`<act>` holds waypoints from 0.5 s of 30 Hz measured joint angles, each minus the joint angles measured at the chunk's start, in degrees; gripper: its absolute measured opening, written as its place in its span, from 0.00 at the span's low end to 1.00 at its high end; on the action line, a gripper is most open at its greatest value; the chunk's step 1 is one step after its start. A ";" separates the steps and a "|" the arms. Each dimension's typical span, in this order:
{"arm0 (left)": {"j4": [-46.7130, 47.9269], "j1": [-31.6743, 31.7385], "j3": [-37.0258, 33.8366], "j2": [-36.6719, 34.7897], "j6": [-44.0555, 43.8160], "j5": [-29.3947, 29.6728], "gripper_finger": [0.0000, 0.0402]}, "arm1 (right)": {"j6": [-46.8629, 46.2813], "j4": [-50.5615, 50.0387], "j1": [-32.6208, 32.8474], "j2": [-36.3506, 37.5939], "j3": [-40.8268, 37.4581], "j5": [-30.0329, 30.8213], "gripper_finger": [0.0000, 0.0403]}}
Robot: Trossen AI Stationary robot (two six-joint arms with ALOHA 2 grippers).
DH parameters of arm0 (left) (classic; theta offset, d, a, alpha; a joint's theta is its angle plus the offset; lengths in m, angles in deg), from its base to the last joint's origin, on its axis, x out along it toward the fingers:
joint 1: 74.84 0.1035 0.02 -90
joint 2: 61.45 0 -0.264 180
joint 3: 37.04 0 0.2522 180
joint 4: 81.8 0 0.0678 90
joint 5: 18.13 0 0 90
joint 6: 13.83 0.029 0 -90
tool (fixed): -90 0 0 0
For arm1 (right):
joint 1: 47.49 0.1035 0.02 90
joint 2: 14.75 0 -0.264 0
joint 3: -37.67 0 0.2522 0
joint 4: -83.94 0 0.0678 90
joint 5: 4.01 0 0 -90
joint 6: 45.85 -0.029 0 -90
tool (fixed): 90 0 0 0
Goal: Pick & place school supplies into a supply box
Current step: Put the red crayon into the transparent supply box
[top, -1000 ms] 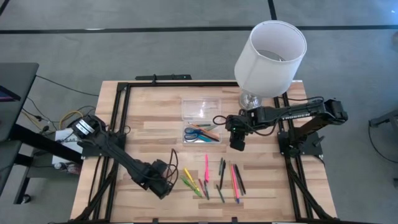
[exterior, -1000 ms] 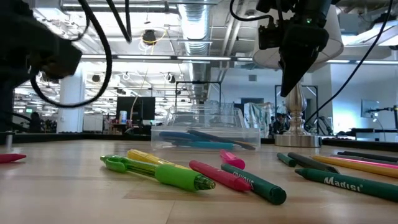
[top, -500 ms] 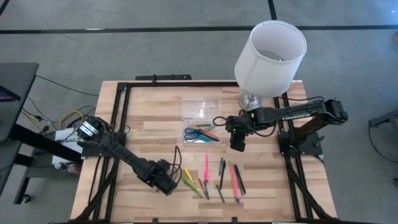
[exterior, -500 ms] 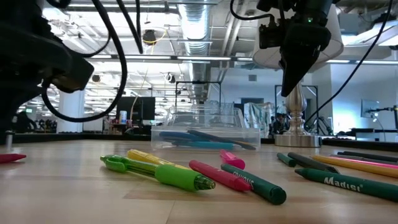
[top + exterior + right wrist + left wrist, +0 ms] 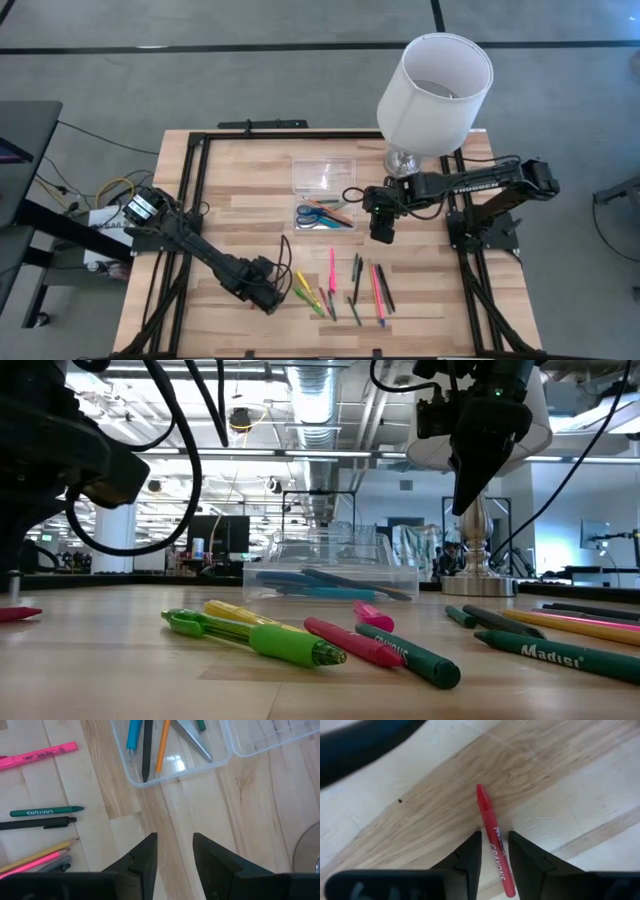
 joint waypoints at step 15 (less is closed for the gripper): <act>1.16 0.36 1.05 0.14 0.45 1.48 0.06 | 1.03 0.00 0.00 0.00 0.00 0.04 0.29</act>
